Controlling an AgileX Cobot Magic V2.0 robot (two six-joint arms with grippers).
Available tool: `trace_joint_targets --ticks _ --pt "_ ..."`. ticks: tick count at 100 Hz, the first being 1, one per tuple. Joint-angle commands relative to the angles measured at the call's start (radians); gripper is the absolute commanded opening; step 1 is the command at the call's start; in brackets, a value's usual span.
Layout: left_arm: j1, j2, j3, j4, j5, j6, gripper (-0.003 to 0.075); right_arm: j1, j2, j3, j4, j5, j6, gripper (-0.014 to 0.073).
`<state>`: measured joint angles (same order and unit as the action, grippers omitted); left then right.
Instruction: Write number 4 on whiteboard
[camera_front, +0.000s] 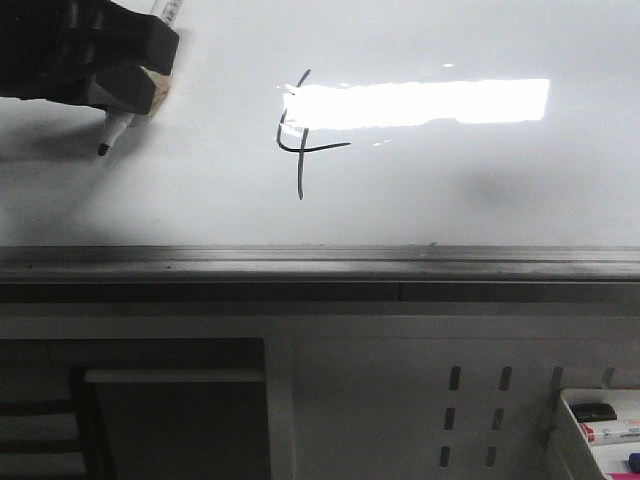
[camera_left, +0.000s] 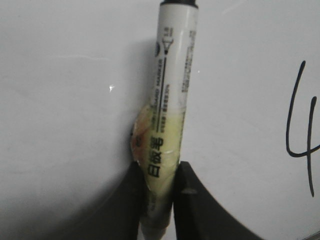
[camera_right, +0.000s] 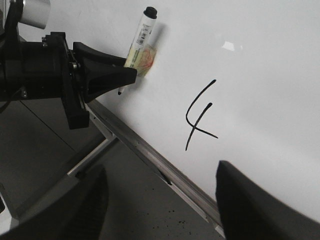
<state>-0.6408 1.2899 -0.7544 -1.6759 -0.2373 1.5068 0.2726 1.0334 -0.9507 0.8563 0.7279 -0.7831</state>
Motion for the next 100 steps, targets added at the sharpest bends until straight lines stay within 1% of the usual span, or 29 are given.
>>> trace_joint_targets --ticks 1,11,18,25,37,44,51,72,79,86,91,93,98,100 --pt "0.006 -0.013 -0.031 0.006 -0.010 -0.010 -0.0020 -0.005 -0.018 -0.032 0.045 -0.027 -0.003 0.0415" --pt "0.006 -0.013 -0.031 0.006 -0.005 -0.010 -0.0008 -0.005 -0.018 -0.032 0.045 -0.027 -0.003 0.0415" --pt "0.006 -0.013 -0.031 0.006 0.010 -0.010 0.0050 -0.005 -0.018 -0.032 0.045 -0.027 -0.003 0.0415" --pt "0.006 -0.013 -0.031 0.006 0.023 -0.010 0.0147 -0.005 -0.018 -0.032 0.045 -0.027 -0.003 0.0415" --pt "0.006 -0.019 -0.031 0.006 0.024 -0.010 0.0354 -0.005 -0.018 -0.032 0.045 -0.027 -0.003 0.0415" --pt "0.006 -0.031 -0.031 0.006 0.024 -0.010 0.0434 -0.005 -0.018 -0.032 0.038 -0.027 -0.003 0.0415" --pt "0.006 -0.053 -0.031 0.006 0.024 -0.002 0.0462 -0.005 -0.018 -0.032 0.034 -0.027 -0.003 0.0415" --pt "0.006 -0.149 -0.020 0.038 0.022 0.021 0.0462 -0.005 -0.026 -0.032 0.034 -0.047 -0.003 0.0405" --pt "0.006 -0.200 -0.002 0.038 0.024 0.042 0.0462 -0.005 -0.046 -0.024 0.034 -0.074 -0.003 0.0344" --pt "0.006 -0.262 0.029 0.038 0.024 0.067 0.0462 -0.005 -0.085 0.003 0.032 -0.125 -0.003 0.0246" --pt "0.006 -0.312 0.056 0.038 0.024 0.084 0.0462 -0.005 -0.123 0.037 0.032 -0.174 -0.003 0.0148" --pt "0.006 -0.333 0.068 0.038 0.024 0.090 0.0462 -0.005 -0.140 0.055 0.032 -0.197 -0.003 0.0121" --pt "0.006 -0.388 0.097 0.038 0.024 0.106 0.0461 -0.005 -0.189 0.104 0.032 -0.263 -0.005 0.0015" --pt "0.006 -0.412 0.110 0.038 0.024 0.108 0.0460 -0.005 -0.213 0.127 0.032 -0.293 -0.012 -0.0009"
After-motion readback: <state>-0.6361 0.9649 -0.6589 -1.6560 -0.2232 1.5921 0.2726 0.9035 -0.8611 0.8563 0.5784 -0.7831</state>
